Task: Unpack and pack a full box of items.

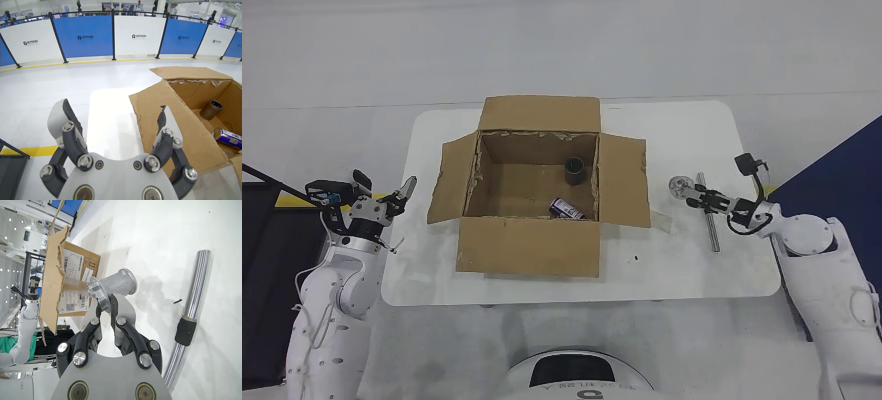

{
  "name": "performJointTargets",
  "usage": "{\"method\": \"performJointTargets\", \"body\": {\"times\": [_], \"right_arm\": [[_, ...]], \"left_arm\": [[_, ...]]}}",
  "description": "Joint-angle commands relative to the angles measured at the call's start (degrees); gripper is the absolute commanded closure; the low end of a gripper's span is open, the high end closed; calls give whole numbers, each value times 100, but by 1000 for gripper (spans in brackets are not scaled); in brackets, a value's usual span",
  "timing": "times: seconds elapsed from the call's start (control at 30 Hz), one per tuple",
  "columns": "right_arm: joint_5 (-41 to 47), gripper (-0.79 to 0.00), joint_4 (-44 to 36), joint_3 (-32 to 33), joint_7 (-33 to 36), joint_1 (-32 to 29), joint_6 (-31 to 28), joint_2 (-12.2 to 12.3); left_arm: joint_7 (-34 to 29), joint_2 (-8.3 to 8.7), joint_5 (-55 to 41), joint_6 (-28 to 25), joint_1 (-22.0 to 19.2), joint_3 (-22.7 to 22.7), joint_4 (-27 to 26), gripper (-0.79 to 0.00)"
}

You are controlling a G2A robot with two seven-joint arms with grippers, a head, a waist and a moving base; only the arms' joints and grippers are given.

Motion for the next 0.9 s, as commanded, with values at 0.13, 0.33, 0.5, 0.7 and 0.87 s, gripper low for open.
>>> {"method": "performJointTargets", "body": {"times": [0.13, 0.33, 0.5, 0.7, 0.87], "right_arm": [[-22, 0, 126, -149, 134, 106, 133, -9], [97, 0, 277, -247, 252, 210, 184, -18], [165, -6, 341, -261, 199, 248, 172, -17], [250, -197, 305, -173, 175, 180, 126, 12], [301, -332, 245, -104, 178, 112, 135, 37]], "left_arm": [[0, 0, 0, 0, 0, 0, 0, -785], [0, 0, 0, 0, 0, 0, 0, -785], [0, 0, 0, 0, 0, 0, 0, -785], [0, 0, 0, 0, 0, 0, 0, -785], [0, 0, 0, 0, 0, 0, 0, -785]]}}
